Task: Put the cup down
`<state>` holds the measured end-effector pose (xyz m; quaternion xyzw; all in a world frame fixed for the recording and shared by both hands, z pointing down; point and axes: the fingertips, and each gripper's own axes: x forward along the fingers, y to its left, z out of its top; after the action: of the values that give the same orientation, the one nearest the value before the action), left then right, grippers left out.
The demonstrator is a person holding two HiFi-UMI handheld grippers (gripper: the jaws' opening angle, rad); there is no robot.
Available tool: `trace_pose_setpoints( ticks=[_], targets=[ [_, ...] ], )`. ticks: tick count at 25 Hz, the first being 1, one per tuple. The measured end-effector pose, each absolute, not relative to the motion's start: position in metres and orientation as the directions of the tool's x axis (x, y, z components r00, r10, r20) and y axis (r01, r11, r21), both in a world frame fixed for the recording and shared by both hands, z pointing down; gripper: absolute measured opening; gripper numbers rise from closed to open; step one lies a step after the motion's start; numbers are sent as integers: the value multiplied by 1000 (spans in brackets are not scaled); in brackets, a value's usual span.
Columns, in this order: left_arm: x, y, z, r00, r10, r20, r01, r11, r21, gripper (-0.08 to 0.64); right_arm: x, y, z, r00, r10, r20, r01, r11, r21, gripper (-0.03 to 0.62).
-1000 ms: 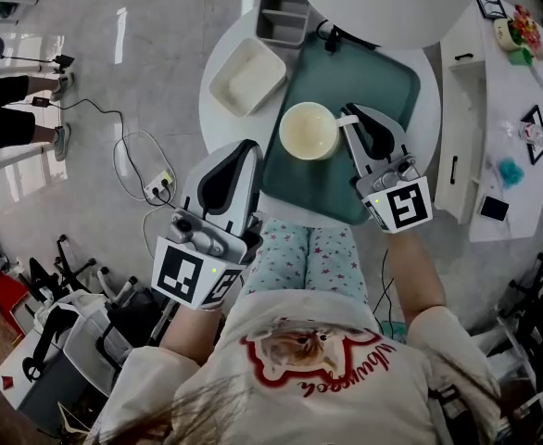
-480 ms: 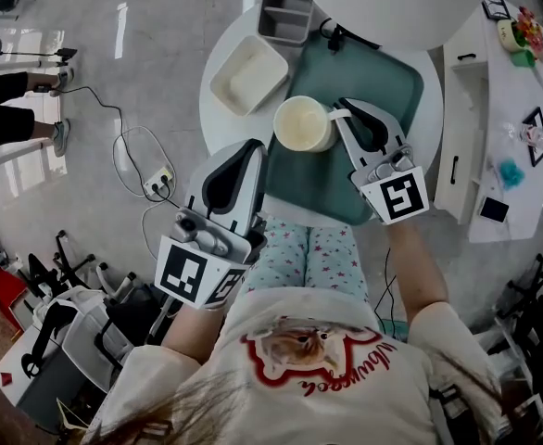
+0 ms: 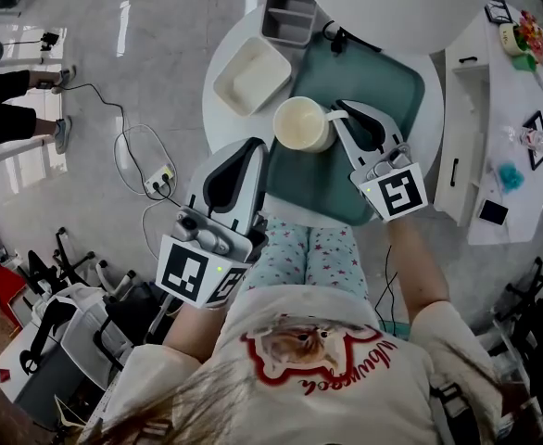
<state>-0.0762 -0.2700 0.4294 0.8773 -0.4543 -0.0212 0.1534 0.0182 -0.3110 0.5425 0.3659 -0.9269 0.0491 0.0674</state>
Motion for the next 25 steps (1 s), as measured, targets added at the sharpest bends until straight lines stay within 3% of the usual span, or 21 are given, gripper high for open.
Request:
trace_pose_setpoints(
  ticks=[17, 25],
  targets=[
    [-75, -275, 425, 591, -800, 100, -788, -547, 282, 17, 22, -291, 561, -743, -605, 288, -603, 791, 106, 48],
    [-74, -278, 423, 598, -795, 100, -782, -552, 288, 17, 27, -284, 568, -742, -591, 317, -608, 792, 52, 48]
  ],
)
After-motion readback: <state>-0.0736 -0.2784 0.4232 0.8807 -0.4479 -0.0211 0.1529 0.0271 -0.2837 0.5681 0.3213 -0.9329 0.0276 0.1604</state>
